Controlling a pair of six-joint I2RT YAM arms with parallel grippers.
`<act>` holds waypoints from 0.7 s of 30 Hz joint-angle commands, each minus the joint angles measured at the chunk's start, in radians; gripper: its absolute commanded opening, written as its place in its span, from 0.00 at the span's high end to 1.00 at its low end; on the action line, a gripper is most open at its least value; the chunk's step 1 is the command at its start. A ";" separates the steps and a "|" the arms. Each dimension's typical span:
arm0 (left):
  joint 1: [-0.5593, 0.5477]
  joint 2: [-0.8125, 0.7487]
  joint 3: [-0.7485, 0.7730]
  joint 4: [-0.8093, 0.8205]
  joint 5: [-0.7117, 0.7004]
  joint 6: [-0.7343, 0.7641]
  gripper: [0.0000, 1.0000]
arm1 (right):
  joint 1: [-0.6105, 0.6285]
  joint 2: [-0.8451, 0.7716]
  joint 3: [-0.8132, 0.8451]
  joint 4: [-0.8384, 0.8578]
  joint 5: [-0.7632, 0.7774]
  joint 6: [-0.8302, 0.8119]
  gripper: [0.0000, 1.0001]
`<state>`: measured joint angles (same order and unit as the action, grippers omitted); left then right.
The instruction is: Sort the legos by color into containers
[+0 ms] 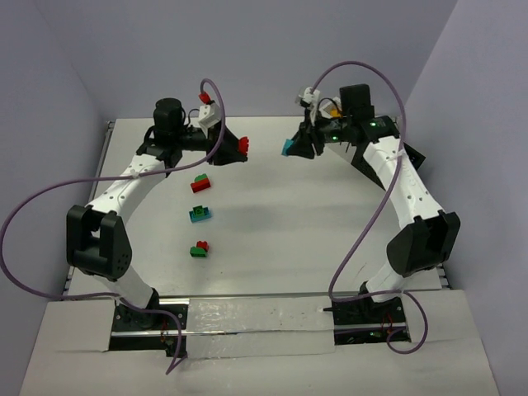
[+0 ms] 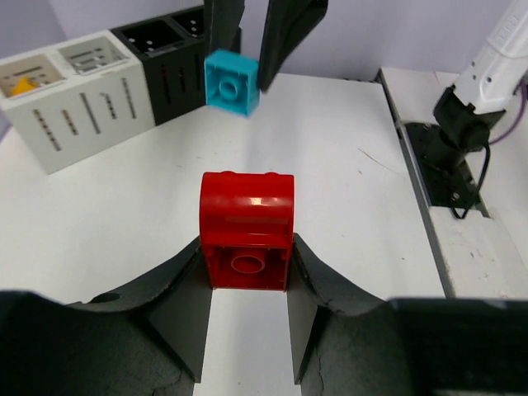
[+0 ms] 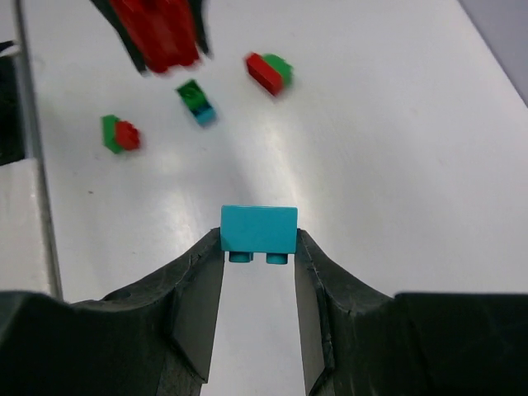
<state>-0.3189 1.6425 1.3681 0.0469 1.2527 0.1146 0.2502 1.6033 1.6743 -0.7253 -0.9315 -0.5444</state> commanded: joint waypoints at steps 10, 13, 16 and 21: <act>-0.076 0.030 0.078 -0.007 -0.253 0.020 1.00 | -0.597 -0.081 -0.044 -0.150 0.309 -0.111 1.00; -0.085 0.066 0.107 0.012 -0.277 -0.030 1.00 | -0.662 -0.024 -0.011 -0.147 0.398 -0.101 1.00; -0.089 0.091 0.123 0.037 -0.297 -0.078 1.00 | -0.684 0.038 0.036 -0.128 0.459 -0.072 1.00; -0.095 0.109 0.145 0.037 -0.352 -0.084 1.00 | -0.686 0.146 0.101 -0.069 0.543 -0.009 1.00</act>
<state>-0.4088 1.7429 1.4472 0.0597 0.9596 0.0638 -0.4366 1.6970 1.7076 -0.8446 -0.4870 -0.6023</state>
